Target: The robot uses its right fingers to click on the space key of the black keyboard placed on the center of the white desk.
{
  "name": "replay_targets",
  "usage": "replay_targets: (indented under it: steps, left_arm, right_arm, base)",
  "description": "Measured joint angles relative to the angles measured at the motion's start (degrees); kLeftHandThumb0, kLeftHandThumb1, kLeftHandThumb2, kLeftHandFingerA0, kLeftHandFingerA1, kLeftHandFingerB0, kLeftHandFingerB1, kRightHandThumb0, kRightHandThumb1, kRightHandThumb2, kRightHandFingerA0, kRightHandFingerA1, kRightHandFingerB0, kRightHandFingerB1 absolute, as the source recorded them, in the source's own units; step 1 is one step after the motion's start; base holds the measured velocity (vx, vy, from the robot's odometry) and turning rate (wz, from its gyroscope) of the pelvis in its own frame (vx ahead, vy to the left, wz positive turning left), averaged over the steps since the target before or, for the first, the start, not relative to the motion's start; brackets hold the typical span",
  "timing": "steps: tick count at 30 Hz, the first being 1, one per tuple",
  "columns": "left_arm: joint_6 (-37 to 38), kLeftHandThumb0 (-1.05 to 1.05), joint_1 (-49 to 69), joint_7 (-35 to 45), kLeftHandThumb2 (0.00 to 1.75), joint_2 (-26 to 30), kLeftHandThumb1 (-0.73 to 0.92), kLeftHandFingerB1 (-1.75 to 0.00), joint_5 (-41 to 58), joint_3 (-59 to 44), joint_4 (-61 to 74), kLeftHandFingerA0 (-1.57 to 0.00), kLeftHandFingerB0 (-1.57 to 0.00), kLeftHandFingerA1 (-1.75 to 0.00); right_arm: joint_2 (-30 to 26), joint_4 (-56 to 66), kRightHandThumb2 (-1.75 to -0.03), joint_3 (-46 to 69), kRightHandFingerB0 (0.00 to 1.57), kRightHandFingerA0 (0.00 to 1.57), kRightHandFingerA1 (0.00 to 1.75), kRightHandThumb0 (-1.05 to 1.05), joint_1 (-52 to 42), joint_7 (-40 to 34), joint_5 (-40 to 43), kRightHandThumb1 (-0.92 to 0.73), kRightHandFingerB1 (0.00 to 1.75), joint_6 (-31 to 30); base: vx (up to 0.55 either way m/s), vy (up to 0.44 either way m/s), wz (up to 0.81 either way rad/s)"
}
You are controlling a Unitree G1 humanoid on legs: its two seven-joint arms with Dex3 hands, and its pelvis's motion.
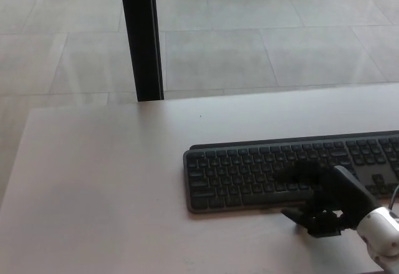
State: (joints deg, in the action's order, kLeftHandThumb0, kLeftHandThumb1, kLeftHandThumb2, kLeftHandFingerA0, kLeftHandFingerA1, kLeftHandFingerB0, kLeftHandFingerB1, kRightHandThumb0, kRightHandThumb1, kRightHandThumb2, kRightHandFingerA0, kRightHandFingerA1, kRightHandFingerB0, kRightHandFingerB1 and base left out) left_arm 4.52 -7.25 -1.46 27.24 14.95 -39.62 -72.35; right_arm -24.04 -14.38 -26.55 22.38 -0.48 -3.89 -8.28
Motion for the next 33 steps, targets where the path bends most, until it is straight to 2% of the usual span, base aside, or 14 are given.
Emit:
replay_targets:
  steps: [1,5,6,7,9,14,16,19,22,24,27,28,30,33]
  left_arm:
    - [0.0,-0.52,0.0,0.02,0.6,0.0,0.68,-0.52,-0.01,0.12,0.0,-0.8,-0.67,-0.69]
    - [0.0,-0.55,0.01,0.13,0.6,0.0,0.67,-0.53,-0.01,0.36,0.0,-0.76,-0.66,-0.71]
    - [0.0,-0.53,0.01,0.17,0.6,0.0,0.68,-0.55,-0.01,0.4,0.0,-0.74,-0.66,-0.74]
    - [0.0,-0.53,0.01,0.24,0.6,0.0,0.67,-0.54,-0.01,0.47,0.0,-0.74,-0.64,-0.74]
    - [0.0,-0.53,0.01,0.41,0.6,0.0,0.66,-0.55,0.04,0.44,0.0,-0.75,-0.64,-0.75]
    - [0.0,-0.54,0.02,0.65,0.6,0.0,0.68,-0.55,0.24,0.4,0.0,-0.72,-0.65,-0.74]
    - [0.0,-0.53,0.01,0.68,0.6,0.0,0.69,-0.53,0.24,0.6,0.0,-0.68,-0.6,-0.69]
    - [0.0,-0.53,0.0,0.73,0.6,0.0,0.68,-0.54,0.25,0.82,0.02,-0.75,-0.62,-0.72]
    - [0.0,-0.52,-0.02,0.69,0.6,0.0,0.69,-0.55,0.24,0.99,0.02,-0.75,-0.61,-0.74]
    - [0.0,-0.52,-0.01,0.71,0.6,0.0,0.69,-0.55,0.26,1.01,0.02,-0.72,-0.61,-0.71]
    - [0.0,-0.52,-0.01,0.73,0.6,0.0,0.68,-0.54,0.4,0.99,0.02,-0.73,-0.6,-0.72]
    - [0.0,-0.53,-0.01,0.73,0.61,0.0,0.69,-0.54,0.49,0.99,0.02,-0.72,-0.59,-0.71]
    - [0.0,-0.53,-0.01,0.79,0.6,0.01,0.68,-0.55,0.67,1.01,0.01,-0.74,-0.62,-0.74]
    - [0.0,-0.52,-0.01,0.89,0.6,0.01,0.69,-0.56,1.14,0.98,0.01,-0.67,-0.6,-0.75]
  right_arm:
    - [-0.29,-0.39,-0.58,-0.38,0.53,0.84,0.78,-0.46,0.36,0.0,-0.71,-0.59,0.38,0.27]
    - [-1.32,-1.59,-0.57,-1.91,0.53,0.85,0.83,-0.45,1.59,-0.06,-3.71,-0.59,0.39,1.42]
    - [-1.41,-1.76,-0.58,-2.18,0.52,0.86,0.86,-0.47,1.78,-0.06,-4.24,-0.57,0.39,1.64]
    - [-1.58,-2.06,-0.58,-2.62,0.54,0.88,0.99,-0.44,2.14,-0.06,-5.14,-0.59,0.4,1.94]
    - [-1.87,-2.54,-0.58,-3.26,0.55,0.92,1.05,-0.43,2.56,-0.07,-6.65,-0.59,0.4,2.29]
    - [-2.28,-3.76,-0.58,-4.36,0.55,0.9,1.06,-0.45,3.3,-0.18,-10.41,-0.59,0.4,2.8]
    - [-2.29,-4.11,-0.58,-4.89,0.55,0.91,1.08,-0.44,3.62,-0.36,-12.19,-0.59,0.4,2.92]
    - [-2.32,-4.38,-0.57,-6.07,0.56,0.92,1.1,-0.43,4.1,-0.64,-14.67,-0.58,0.43,3.27]
    - [-2.34,-4.84,-0.58,-7.15,0.56,0.9,1.15,-0.44,4.48,-1.11,-16.83,-0.59,0.42,3.92]
    - [-2.38,-5.13,-0.6,-7.77,0.57,0.87,1.33,-0.45,4.61,-1.36,-18.41,-0.58,0.43,4.33]
    - [-2.58,-5.63,-0.61,-9.01,0.56,0.84,1.35,-0.44,4.65,-1.77,-20.92,-0.59,0.44,4.82]
    - [-2.63,-5.84,-0.62,-9.26,0.56,0.82,1.44,-0.45,4.66,-1.92,-21.68,-0.6,0.43,4.98]
    - [-2.81,-6.3,-0.62,-9.81,0.55,0.77,1.45,-0.47,4.69,-2.09,-23.15,-0.6,0.44,5.2]
    - [-2.97,-7.11,-0.63,-10.45,0.55,0.74,1.45,-0.48,4.85,-2.61,-25.62,-0.61,0.45,5.82]
  base:
    - [0.0,0.0,0.0]
    - [0.0,0.0,0.0]
    - [0.0,0.0,0.0]
    - [0.0,0.0,0.0]
    - [0.0,0.0,0.0]
    - [0.0,0.0,0.0]
    - [0.0,0.0,0.0]
    - [0.0,0.0,0.0]
    - [0.0,0.0,0.0]
    - [0.0,0.0,0.0]
    - [0.0,0.0,0.0]
    - [0.0,0.0,0.0]
    - [0.0,0.0,0.0]
    - [0.0,0.0,0.0]
